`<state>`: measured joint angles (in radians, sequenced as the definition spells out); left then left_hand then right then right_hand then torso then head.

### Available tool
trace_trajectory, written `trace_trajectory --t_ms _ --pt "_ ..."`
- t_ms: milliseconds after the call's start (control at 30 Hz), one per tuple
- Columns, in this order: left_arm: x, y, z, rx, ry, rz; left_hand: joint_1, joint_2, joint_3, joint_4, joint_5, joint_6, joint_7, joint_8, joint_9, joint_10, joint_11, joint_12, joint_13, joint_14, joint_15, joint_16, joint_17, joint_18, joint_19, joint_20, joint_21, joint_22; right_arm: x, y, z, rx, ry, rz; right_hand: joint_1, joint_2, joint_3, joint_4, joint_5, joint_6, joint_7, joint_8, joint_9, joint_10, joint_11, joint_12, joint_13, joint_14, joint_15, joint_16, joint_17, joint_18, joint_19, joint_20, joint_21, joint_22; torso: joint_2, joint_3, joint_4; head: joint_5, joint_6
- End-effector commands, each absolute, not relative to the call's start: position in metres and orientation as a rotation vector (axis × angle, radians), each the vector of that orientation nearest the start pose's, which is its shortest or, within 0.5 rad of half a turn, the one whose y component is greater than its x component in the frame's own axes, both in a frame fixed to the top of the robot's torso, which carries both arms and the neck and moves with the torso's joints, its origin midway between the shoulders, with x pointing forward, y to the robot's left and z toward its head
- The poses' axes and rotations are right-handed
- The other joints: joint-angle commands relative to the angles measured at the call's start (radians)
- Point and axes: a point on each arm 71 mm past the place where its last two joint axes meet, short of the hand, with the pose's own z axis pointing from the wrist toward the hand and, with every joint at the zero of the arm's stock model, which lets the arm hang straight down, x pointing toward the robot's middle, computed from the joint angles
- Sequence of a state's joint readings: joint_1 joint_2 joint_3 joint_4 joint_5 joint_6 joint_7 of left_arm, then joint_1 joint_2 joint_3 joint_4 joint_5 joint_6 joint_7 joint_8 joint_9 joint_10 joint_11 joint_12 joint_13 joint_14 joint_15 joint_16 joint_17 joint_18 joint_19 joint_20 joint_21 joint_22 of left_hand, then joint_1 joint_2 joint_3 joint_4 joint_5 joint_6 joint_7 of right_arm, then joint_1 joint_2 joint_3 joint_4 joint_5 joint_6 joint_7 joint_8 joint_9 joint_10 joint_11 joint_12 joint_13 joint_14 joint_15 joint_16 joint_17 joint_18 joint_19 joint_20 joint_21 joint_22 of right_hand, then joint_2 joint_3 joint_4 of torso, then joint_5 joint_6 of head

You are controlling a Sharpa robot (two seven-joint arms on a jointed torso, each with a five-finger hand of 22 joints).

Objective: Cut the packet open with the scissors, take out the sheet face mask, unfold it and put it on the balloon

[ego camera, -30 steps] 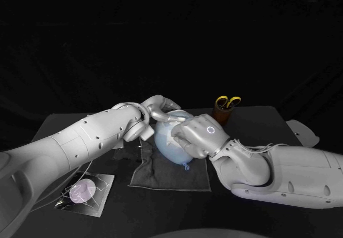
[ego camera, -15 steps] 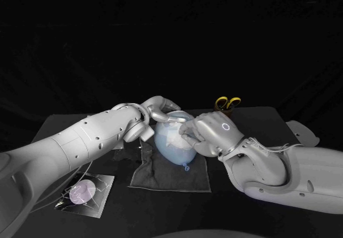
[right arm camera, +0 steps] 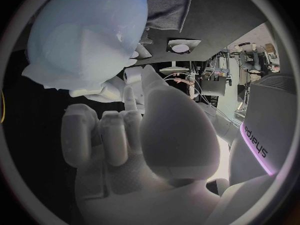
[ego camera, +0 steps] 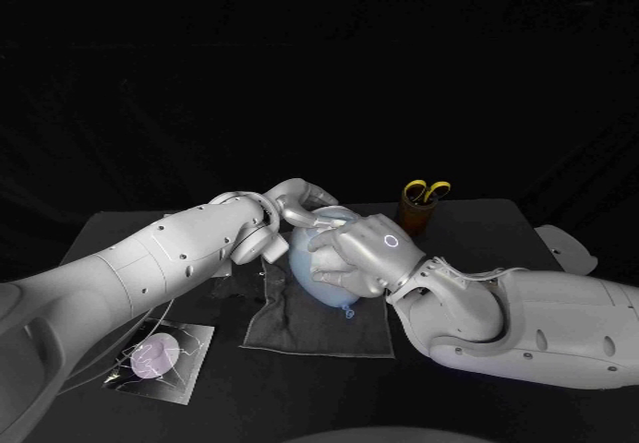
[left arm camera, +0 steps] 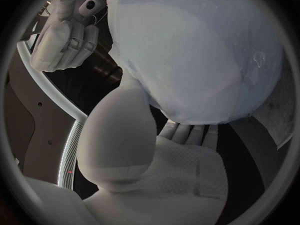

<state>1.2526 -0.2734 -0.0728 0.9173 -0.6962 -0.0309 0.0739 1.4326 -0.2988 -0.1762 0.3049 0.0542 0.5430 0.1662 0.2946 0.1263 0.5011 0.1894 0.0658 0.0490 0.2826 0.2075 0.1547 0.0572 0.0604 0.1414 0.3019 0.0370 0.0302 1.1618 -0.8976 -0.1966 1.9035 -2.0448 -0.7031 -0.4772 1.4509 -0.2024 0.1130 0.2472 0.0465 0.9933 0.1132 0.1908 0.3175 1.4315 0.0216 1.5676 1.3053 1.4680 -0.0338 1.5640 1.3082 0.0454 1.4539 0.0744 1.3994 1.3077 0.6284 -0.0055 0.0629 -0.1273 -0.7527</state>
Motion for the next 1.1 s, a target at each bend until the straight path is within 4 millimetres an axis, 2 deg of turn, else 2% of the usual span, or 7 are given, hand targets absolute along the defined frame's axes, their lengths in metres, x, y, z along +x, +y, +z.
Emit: trace_trajectory --t_ms 33,367,467,833,1100 --pt "0.561 0.056 -0.206 -0.326 1.972 -1.189 0.010 0.002 0.006 -0.002 0.003 0.004 0.053 -0.004 0.001 0.004 0.000 -0.005 0.001 0.006 -0.004 0.004 0.001 -0.004 -0.002 -0.004 -0.002 -0.001 0.373 -0.130 -0.191 -0.416 1.301 0.599 0.016 0.000 -0.008 0.006 0.002 -0.009 0.001 -0.010 -0.003 0.139 0.015 0.003 0.265 0.103 0.005 0.007 0.263 0.001 0.002 0.005 -0.001 0.119 0.000 0.0002 -0.0010 0.000 -0.002" --pt "0.561 0.056 -0.206 -0.326 1.973 -1.189 0.010 0.002 0.007 -0.002 0.003 0.004 0.054 -0.004 0.001 0.006 0.001 -0.005 0.001 0.007 -0.005 0.004 0.001 -0.004 -0.002 -0.004 -0.002 -0.001 0.379 -0.123 -0.197 -0.460 1.319 0.556 0.045 0.006 -0.015 0.020 0.003 0.000 -0.003 -0.012 -0.003 0.139 0.013 0.003 0.265 0.103 0.002 0.007 0.263 0.001 0.004 0.003 0.000 0.122 -0.001 0.0011 -0.0025 0.002 -0.005" --pt "0.561 0.056 -0.206 -0.326 1.974 -1.189 0.010 0.002 0.007 -0.002 0.003 0.004 0.054 -0.004 0.001 0.006 0.001 -0.005 0.001 0.007 -0.005 0.004 0.001 -0.004 -0.002 -0.004 -0.002 -0.001 0.381 -0.123 -0.198 -0.462 1.316 0.533 0.066 0.019 -0.009 0.025 0.003 0.013 -0.003 -0.010 -0.003 0.139 0.012 0.003 0.265 0.103 0.000 0.007 0.263 -0.001 0.009 0.002 0.006 0.128 -0.001 0.0011 -0.0018 0.002 -0.006" --pt "0.561 0.057 -0.206 -0.329 1.976 -1.189 0.011 0.003 0.009 -0.002 0.003 0.005 0.055 -0.003 0.002 0.009 0.002 -0.005 0.001 0.007 -0.006 0.003 0.001 -0.004 -0.002 -0.004 -0.002 -0.001 0.383 -0.124 -0.200 -0.476 1.323 0.468 0.140 0.043 0.059 0.023 0.003 0.062 -0.004 -0.005 -0.005 0.139 0.012 0.003 0.265 0.103 -0.003 0.007 0.263 -0.005 0.021 -0.001 0.023 0.144 -0.001 0.0010 -0.0018 0.002 -0.010" --pt "0.561 0.057 -0.206 -0.329 1.976 -1.190 0.011 0.003 0.009 -0.002 0.003 0.005 0.055 -0.003 0.002 0.009 0.002 -0.005 0.001 0.007 -0.006 0.003 0.001 -0.004 -0.002 -0.004 -0.002 -0.001 0.383 -0.122 -0.202 -0.501 1.347 0.433 0.144 0.044 0.072 0.025 0.003 0.072 -0.005 -0.005 -0.006 0.139 0.011 0.003 0.265 0.103 -0.004 0.007 0.263 -0.006 0.023 -0.003 0.024 0.146 -0.001 0.0005 -0.0016 0.002 -0.012"
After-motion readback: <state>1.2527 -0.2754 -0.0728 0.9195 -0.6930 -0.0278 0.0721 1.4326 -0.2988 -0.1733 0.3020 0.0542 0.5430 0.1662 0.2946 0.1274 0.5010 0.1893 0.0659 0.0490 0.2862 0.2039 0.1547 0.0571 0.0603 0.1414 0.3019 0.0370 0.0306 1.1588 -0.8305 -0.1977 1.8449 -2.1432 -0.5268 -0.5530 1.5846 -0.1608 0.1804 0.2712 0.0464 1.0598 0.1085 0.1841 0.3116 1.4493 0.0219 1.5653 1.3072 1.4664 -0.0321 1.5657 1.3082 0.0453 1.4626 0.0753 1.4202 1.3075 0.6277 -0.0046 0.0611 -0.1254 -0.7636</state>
